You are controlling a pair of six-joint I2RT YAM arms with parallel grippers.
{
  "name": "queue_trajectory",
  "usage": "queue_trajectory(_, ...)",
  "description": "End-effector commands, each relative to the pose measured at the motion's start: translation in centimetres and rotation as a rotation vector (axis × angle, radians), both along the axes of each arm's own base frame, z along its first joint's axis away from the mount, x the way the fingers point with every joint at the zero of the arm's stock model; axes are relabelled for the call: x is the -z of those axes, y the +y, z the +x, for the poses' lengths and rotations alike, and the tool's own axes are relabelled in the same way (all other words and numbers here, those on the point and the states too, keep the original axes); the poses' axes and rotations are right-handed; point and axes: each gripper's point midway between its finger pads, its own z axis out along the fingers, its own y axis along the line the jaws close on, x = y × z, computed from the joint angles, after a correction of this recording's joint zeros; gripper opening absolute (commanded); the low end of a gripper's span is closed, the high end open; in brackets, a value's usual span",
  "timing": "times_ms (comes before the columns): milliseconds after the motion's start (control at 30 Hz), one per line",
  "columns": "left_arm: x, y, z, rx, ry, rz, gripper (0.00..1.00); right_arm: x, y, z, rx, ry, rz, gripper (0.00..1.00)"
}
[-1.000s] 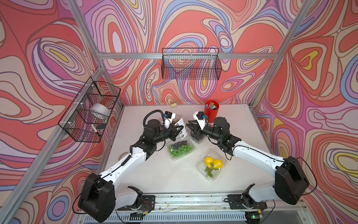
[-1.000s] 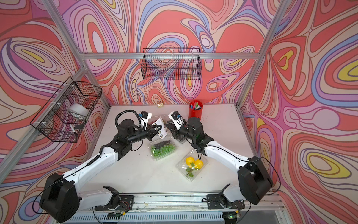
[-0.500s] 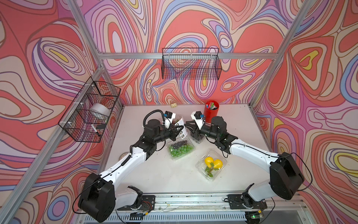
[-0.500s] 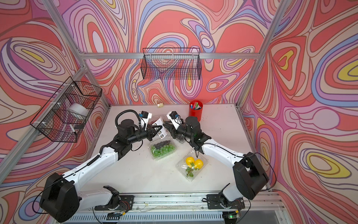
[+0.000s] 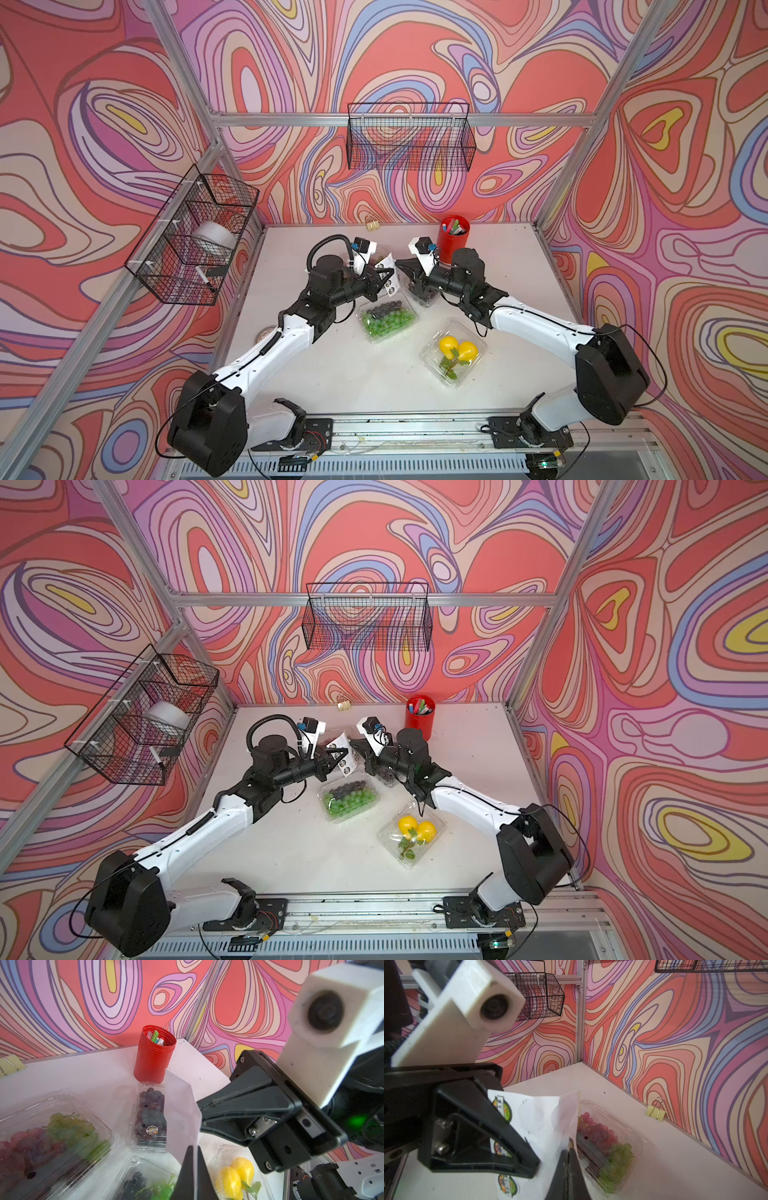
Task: Label fruit boxes
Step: Tear off the label from the label sticker, then stick the label on the fruit box.
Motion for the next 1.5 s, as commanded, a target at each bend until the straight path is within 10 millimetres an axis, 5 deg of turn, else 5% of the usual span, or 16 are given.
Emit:
queue_trajectory(0, -2.1, -0.2, -0.1, 0.006, -0.058, -0.011, 0.00, -1.0, -0.8, 0.2, 0.049, -0.035, 0.021, 0.00)
queue_trajectory(667, -1.5, 0.0, 0.0, -0.005, -0.042, 0.016, 0.00, -0.7, -3.6, -1.0, 0.146, 0.014, -0.033, 0.00)
queue_trajectory(867, 0.0, -0.8, -0.6, 0.023, -0.041, 0.096, 0.00, 3.5, -6.6, -2.2, 0.298, 0.407, -0.182, 0.00)
queue_trajectory(1133, 1.5, -1.7, -1.6, 0.057, -0.033, 0.140, 0.00, 9.3, -13.3, -8.2, 0.564, 0.863, -0.371, 0.00)
queue_trajectory(1467, 2.0, -1.9, -2.6, 0.067, -0.025, 0.145, 0.00, 14.5, -17.5, -13.0, 0.738, 1.162, -0.622, 0.00)
